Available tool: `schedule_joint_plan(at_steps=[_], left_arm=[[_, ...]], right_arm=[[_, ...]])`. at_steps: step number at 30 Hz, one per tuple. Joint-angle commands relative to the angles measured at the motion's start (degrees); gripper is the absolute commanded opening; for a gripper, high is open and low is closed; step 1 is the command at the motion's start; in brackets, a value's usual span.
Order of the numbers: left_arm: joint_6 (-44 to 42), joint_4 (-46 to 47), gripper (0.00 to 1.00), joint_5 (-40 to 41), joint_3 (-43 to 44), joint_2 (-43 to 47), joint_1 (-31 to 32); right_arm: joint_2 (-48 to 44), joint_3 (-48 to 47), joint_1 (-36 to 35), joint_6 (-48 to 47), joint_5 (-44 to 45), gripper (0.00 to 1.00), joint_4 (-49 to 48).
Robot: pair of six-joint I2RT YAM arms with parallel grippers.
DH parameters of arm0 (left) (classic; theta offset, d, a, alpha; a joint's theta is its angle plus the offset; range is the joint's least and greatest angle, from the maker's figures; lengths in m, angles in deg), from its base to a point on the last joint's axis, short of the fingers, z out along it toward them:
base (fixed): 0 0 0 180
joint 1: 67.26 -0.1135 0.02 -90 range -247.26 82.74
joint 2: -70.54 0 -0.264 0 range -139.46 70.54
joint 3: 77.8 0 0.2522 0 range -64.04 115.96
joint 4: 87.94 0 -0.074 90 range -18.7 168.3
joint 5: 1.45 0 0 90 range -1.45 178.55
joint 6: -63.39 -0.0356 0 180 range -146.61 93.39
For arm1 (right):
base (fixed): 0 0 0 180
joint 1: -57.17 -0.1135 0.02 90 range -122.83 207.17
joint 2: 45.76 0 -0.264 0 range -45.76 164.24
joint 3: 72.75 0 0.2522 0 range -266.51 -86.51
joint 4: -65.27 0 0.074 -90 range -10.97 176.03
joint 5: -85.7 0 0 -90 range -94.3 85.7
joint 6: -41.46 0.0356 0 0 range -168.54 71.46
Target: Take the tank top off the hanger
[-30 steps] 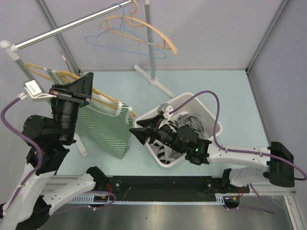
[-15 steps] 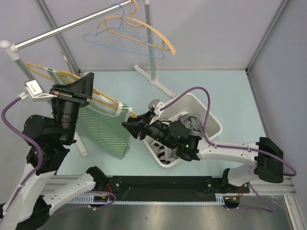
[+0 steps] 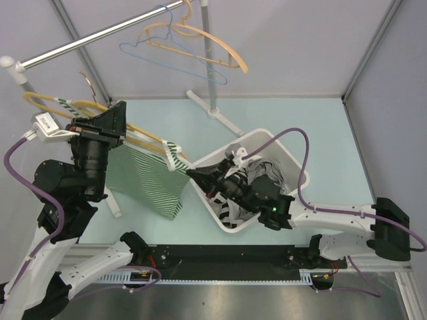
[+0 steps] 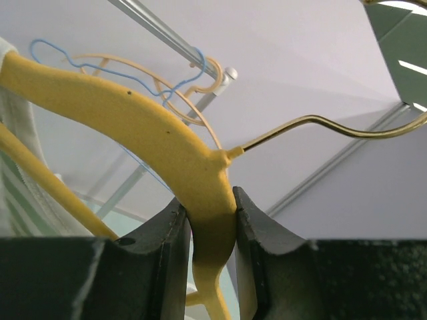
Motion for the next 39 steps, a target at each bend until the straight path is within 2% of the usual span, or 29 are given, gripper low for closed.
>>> schedule_joint_plan(at_steps=[1, 2, 8, 13, 16, 18, 19, 20, 21, 22, 24, 28, 32, 36, 39], left_arm=[[-8.19, 5.38, 0.0, 6.18, -1.24, 0.78, -0.41], [-9.16, 6.34, 0.0, 7.32, -1.77, 1.05, -0.41], [-8.38, 7.93, 0.0, 5.84, -2.39, 1.31, -0.41], [-3.46, 6.53, 0.0, 2.51, -1.95, 1.66, -0.41], [-2.05, 5.22, 0.0, -0.39, -0.28, 1.49, -0.32], [-1.09, 3.11, 0.0, -1.53, 1.48, 1.75, -0.41], [-0.73, 2.84, 0.0, -1.98, 1.65, 1.93, -0.33], [-0.03, 2.75, 0.0, -2.5, 1.39, 2.8, -0.41], [1.63, 2.66, 0.0, -3.38, 1.22, 3.15, -0.33], [2.25, 2.66, 0.0, -4.08, 0.87, 3.51, -0.41], [3.83, 2.48, 0.0, -5.58, 0.86, 3.68, -0.33], [7.61, 1.87, 0.0, -8.47, 0.95, 3.51, -0.41], [12.61, 5.11, 0.0, -13.92, 0.69, 2.63, -0.41], [20.52, 6.87, 0.0, -20.6, 0.25, 1.84, -0.32], [27.64, 8.02, 0.0, -26.23, -0.01, 1.66, -0.41]], right_arm=[[-8.55, 7.3, -1.18, 1.09, 2.88, 0.0, -8.18], [-10.65, 10.89, -1.36, 1.79, 2.61, 0.0, -9.06], [-14.35, 18.12, -2.68, 3.47, 2.87, 0.0, -13.2], [-12.52, 17.43, -1.8, 5.84, 4.9, 0.0, -11.01], [-12.07, 17.87, 0.04, 7.42, 3.84, 0.0, -13.29], [-12.77, 15.95, 1.53, 9.17, 4.97, 0.0, -9.53], [-12.43, 14.28, 4.94, 14.4, 4.29, 0.0, -6.21], [-11.9, 12.35, 7.32, 16.72, 2.36, 0.0, 1.75], [-9.72, 8.94, 9.26, 17.87, -3.83, 0.0, 3.83], [-8.57, 8.04, 12.15, 18.06, -7.2, 0.0, 4.37], [-6.98, 5.49, 13.05, 17.89, -11.96, 0.0, 5.51], [-2.51, 2.49, 12.53, 15.87, -19.0, 0.0, 4.12], [2.24, 0.74, 9.46, 11.56, -24.88, 0.0, 1.04], [6.99, -2.95, 9.89, 11.65, -26.57, 0.0, -0.55], [9.98, -9.45, 10.5, 8.67, -25.87, 0.0, 2.96]])
